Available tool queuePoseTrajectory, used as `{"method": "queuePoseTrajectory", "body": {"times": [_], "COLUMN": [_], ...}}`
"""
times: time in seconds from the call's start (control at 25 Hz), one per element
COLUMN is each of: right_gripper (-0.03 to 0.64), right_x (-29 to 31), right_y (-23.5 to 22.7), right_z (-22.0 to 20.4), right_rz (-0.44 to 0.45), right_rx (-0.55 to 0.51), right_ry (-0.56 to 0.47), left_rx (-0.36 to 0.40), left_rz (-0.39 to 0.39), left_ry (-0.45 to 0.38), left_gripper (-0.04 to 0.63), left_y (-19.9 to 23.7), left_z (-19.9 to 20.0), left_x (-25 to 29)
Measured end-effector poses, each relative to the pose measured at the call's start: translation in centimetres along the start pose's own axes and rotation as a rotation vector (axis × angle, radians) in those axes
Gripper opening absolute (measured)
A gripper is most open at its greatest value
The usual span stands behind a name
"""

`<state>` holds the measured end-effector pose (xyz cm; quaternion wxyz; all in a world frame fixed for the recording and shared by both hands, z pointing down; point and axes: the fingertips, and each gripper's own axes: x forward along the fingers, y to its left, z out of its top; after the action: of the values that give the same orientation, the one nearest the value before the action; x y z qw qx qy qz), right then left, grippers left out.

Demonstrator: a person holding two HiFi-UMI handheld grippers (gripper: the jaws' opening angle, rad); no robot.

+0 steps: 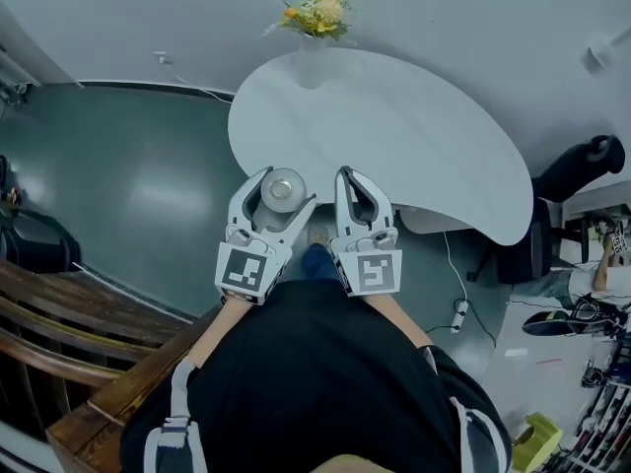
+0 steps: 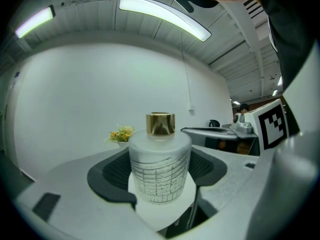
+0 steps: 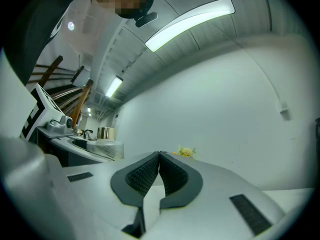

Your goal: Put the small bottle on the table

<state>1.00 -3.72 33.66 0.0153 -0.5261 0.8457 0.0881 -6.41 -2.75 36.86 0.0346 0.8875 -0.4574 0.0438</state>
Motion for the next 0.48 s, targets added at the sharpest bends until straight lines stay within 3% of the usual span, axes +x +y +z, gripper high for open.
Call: {"method": "queuePoseTrajectory", "body": {"times": [0.16, 0.28, 0.48], "right_gripper": [0.021, 0.021, 0.021], "right_x": [2.9, 5.1, 7.6], "right_y": [-2.5, -4.4, -7.0], "right_z": [-1.4, -1.4, -2.9], "right_rz": [0.043, 0.066, 0.115], "right_rx": [-0.012, -0.008, -0.003], "right_ry": [0.061, 0.026, 0.056], "left_rx": [0.015, 0.02, -0.025], "left_rz": [0.017, 0.035, 0.071], "left_ry": [-0.022, -0.027, 0.0], "left_gripper": [0.333, 0.333, 0.333], "left_y": [1.1, 1.8, 2.4], "left_z": [1.0, 1.4, 1.1], "left_x": [3.8, 6.4, 9.8]}}
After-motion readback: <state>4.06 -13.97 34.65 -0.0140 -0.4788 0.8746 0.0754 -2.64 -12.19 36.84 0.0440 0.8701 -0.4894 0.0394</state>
